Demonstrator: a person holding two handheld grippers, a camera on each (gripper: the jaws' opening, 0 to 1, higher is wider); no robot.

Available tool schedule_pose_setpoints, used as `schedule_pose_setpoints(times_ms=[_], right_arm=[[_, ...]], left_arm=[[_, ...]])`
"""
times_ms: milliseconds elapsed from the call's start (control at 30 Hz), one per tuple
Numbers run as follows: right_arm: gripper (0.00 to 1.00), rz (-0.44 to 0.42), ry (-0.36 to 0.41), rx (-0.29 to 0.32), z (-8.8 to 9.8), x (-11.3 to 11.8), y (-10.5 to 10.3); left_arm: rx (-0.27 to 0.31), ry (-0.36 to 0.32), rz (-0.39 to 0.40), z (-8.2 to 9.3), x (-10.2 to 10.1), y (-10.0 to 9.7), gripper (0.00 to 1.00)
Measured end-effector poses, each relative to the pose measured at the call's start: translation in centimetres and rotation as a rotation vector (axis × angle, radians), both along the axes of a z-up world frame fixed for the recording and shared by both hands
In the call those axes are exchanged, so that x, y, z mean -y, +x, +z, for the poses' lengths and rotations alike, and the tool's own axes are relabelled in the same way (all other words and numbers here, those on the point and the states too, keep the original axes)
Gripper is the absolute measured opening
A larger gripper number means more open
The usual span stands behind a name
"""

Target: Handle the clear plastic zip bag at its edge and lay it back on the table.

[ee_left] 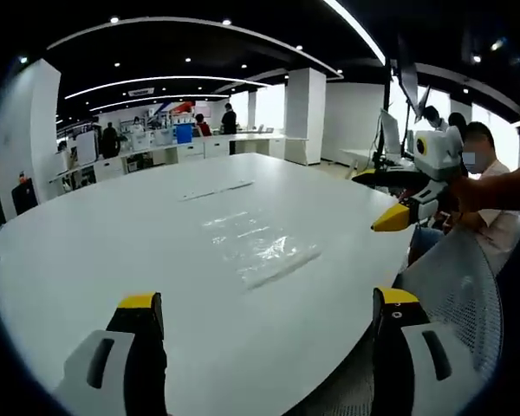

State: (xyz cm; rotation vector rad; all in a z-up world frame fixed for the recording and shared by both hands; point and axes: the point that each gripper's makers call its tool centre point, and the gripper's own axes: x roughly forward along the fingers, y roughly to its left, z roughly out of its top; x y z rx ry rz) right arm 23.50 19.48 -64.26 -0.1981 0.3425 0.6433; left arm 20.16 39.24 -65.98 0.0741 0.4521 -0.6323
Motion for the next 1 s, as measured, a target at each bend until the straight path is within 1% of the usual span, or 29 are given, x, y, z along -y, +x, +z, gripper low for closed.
schedule_pose_setpoints(times_ms=[100,167,233,267,467,700,1000], right_arm=[[1.0,-0.004,-0.005,0.001,-0.4,0.4,-0.3],[1.0,-0.014,0.009,0.006,-0.3,0.6,-0.6],[1.0,-0.022,0.022,-0.007,-0.6,0.7,-1.0],[1.0,-0.024,0.019,-0.011,-0.9,0.7,-1.2],[1.0,-0.038,0.025,-0.021,-1.5,0.9,-1.5],[1.0,-0.058,0.034,-0.018,-1.3,0.8,-1.6],[1.0,-0.044,0.026,-0.025,-1.5,0.1,-2.2]], left_arm=[[0.011,0.028,-0.016,-0.3,0.2,-0.6,0.99],[0.011,0.029,-0.018,-0.3,0.5,-0.9,0.99],[0.022,0.049,-0.029,-0.4,0.3,-0.7,0.98],[0.018,0.05,-0.033,-0.4,0.6,-0.9,0.98],[0.016,0.045,-0.027,-0.5,0.4,-0.8,0.97],[0.009,0.033,-0.011,-0.7,-0.1,-0.6,0.98],[0.015,0.02,-0.01,-0.5,-0.3,-0.7,0.97]])
